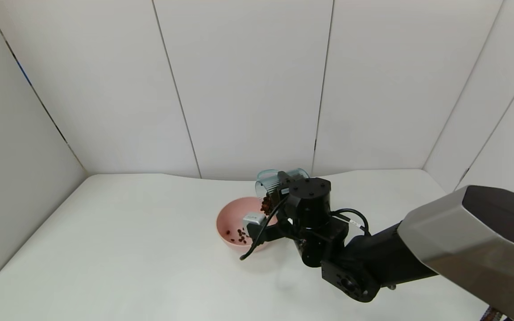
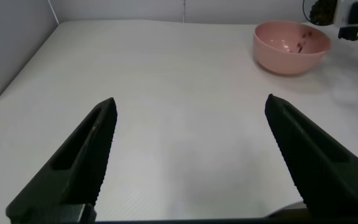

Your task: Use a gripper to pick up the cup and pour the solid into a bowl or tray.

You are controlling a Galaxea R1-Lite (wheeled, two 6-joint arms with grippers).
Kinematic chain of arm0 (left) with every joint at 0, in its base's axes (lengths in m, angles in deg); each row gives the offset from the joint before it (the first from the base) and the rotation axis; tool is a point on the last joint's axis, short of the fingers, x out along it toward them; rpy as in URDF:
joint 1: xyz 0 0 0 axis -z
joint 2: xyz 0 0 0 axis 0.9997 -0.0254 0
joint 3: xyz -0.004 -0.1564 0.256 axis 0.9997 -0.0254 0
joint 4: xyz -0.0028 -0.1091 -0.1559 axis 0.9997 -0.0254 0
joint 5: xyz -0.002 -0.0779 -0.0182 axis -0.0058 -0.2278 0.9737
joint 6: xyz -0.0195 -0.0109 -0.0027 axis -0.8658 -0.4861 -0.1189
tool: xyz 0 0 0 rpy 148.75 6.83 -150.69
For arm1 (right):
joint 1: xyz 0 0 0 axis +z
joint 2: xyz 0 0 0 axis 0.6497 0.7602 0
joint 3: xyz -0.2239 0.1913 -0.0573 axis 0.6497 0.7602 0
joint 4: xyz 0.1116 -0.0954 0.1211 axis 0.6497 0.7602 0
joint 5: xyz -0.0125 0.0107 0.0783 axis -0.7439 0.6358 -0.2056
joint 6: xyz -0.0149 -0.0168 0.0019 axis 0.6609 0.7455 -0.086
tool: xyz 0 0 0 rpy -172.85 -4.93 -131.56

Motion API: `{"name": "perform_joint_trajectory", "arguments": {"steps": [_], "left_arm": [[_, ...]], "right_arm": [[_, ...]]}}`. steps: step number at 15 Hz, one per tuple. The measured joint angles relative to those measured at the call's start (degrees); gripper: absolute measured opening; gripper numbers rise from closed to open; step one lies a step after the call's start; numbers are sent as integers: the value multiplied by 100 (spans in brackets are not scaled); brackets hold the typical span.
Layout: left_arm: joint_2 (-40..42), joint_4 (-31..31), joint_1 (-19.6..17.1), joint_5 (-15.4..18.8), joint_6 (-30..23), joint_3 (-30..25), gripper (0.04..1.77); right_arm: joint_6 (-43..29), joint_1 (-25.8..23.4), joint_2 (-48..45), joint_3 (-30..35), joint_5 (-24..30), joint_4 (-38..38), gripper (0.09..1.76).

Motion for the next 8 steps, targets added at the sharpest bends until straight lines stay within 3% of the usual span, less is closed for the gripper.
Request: {"name": "perform_joint_trajectory", "arguments": {"steps": [8], "left_arm": [[0, 0, 0, -2, -2, 0, 172]], "right_arm": [[240, 67, -28, -27, -157, 0, 133]]}}
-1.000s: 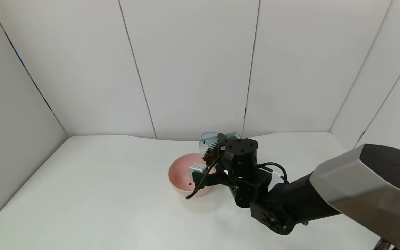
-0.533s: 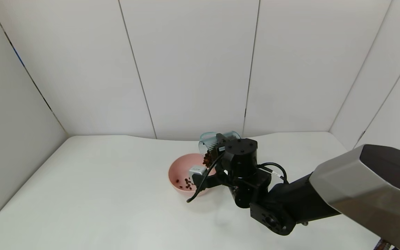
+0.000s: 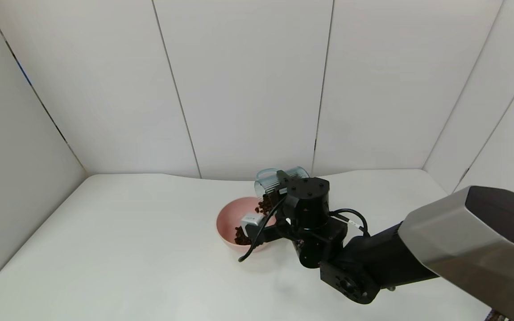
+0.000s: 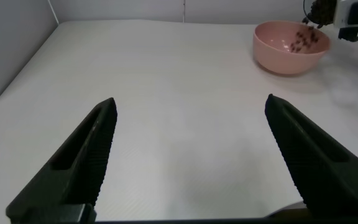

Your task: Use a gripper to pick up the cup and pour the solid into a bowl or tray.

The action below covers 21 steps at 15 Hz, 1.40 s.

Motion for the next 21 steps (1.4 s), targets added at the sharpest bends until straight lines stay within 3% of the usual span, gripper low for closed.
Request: {"name": "perform_joint_trajectory", "arguments": {"steps": [21], "left_arm": [[0, 0, 0, 0, 2, 0, 172]], "right_arm": [[-23, -39, -2, 16, 30, -284, 132]]}}
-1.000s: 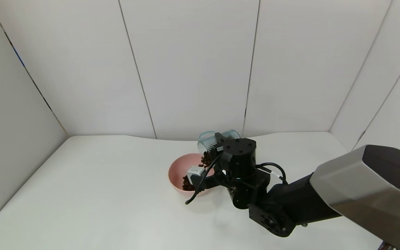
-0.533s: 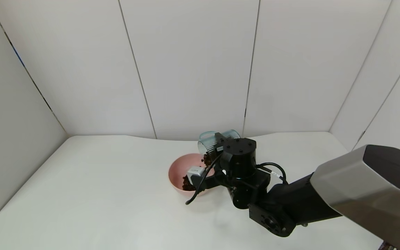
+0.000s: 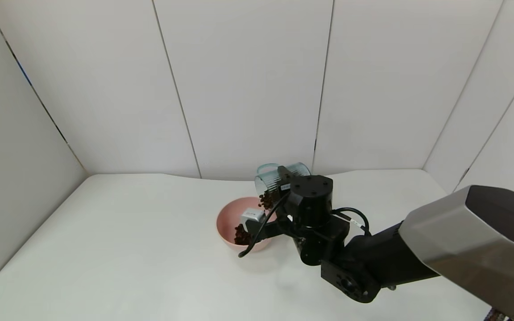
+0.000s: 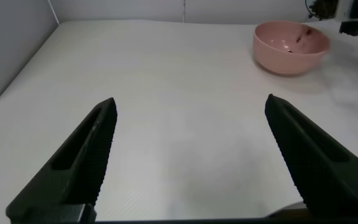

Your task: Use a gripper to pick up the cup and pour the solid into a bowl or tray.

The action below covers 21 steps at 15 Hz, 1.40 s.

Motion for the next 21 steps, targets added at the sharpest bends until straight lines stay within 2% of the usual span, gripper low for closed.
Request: {"name": "perform_joint_trajectory", "arguments": {"steps": [2, 10, 21], "left_arm": [[0, 0, 0, 0, 1, 0, 172], [0, 0, 0, 0, 0, 0, 172], [0, 0, 0, 0, 0, 0, 172]], "right_arm": [[-230, -28, 2, 20, 0, -35, 132], [-2009, -56, 94, 59, 9, 22, 132], [-4101, -284, 80, 227, 16, 30, 132]]}}
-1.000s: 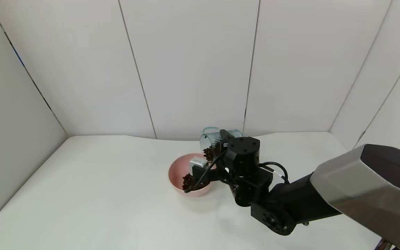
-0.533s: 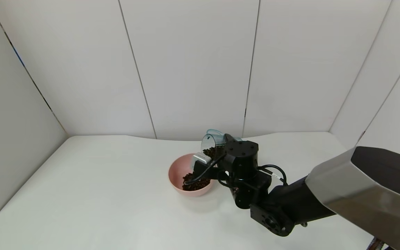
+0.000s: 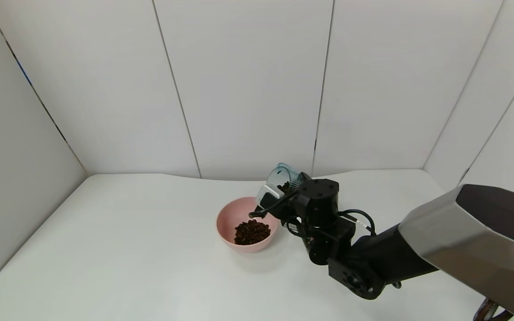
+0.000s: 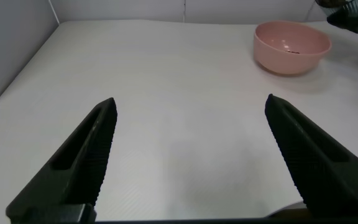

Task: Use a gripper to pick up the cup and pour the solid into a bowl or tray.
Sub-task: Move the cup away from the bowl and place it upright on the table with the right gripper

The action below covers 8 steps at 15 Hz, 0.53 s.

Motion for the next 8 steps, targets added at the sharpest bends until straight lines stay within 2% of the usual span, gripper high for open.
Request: {"name": "perform_joint_trajectory", "arguments": {"steps": [8], "left_arm": [[0, 0, 0, 0, 0, 0, 172]], "right_arm": [[-2167, -297, -530, 695, 22, -9, 132]]}}
